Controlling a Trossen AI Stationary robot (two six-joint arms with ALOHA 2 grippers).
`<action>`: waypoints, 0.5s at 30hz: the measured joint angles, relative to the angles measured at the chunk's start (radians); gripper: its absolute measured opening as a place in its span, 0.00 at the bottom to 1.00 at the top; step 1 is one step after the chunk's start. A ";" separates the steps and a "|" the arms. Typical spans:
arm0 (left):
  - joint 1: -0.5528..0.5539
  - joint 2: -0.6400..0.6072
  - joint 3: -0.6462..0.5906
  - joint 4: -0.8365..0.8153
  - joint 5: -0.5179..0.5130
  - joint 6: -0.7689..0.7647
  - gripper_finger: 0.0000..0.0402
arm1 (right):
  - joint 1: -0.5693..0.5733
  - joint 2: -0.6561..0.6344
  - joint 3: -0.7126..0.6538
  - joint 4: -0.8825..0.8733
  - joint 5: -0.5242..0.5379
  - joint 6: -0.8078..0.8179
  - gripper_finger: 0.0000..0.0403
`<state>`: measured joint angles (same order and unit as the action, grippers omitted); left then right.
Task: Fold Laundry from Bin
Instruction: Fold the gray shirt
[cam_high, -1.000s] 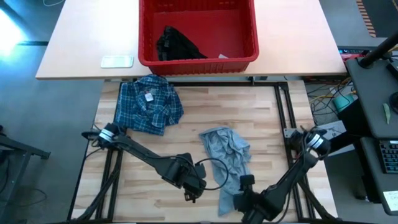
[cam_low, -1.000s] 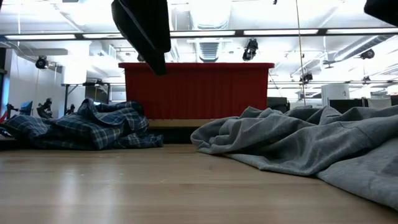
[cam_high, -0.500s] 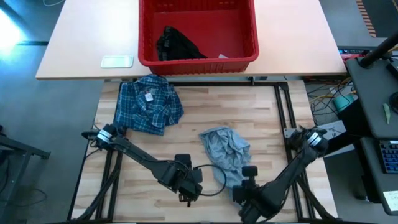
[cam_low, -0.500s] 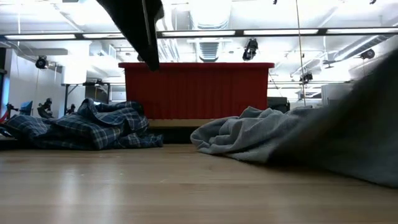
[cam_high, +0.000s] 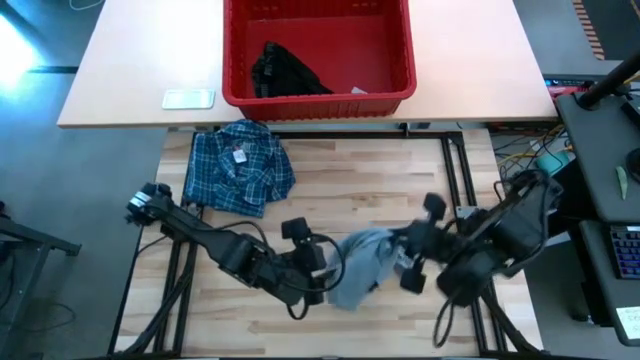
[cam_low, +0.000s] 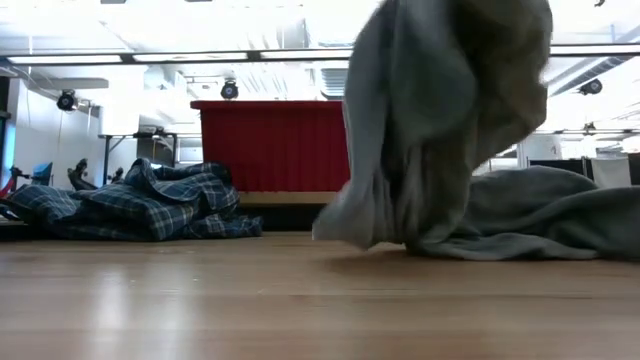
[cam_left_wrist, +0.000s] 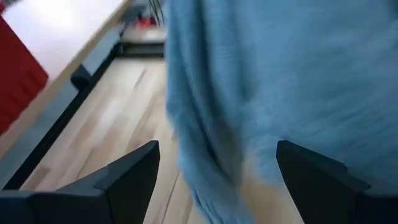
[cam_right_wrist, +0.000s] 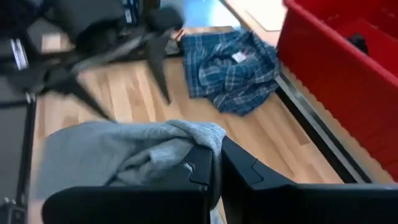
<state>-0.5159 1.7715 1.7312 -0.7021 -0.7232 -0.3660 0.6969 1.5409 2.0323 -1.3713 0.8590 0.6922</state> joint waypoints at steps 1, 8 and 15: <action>0.000 0.007 -0.002 0.042 -0.013 0.006 0.76 | -0.003 -0.016 0.001 0.000 0.001 0.000 0.02; 0.006 0.071 -0.020 0.140 -0.024 -0.001 0.76 | -0.010 -0.095 0.014 0.061 0.077 0.040 0.02; 0.027 0.137 -0.021 0.193 -0.046 -0.055 0.76 | -0.010 -0.155 0.059 0.231 0.065 -0.115 0.02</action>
<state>-0.4893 1.9081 1.7100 -0.5090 -0.7695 -0.4213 0.6865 1.3858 2.0915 -1.1401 0.9238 0.5771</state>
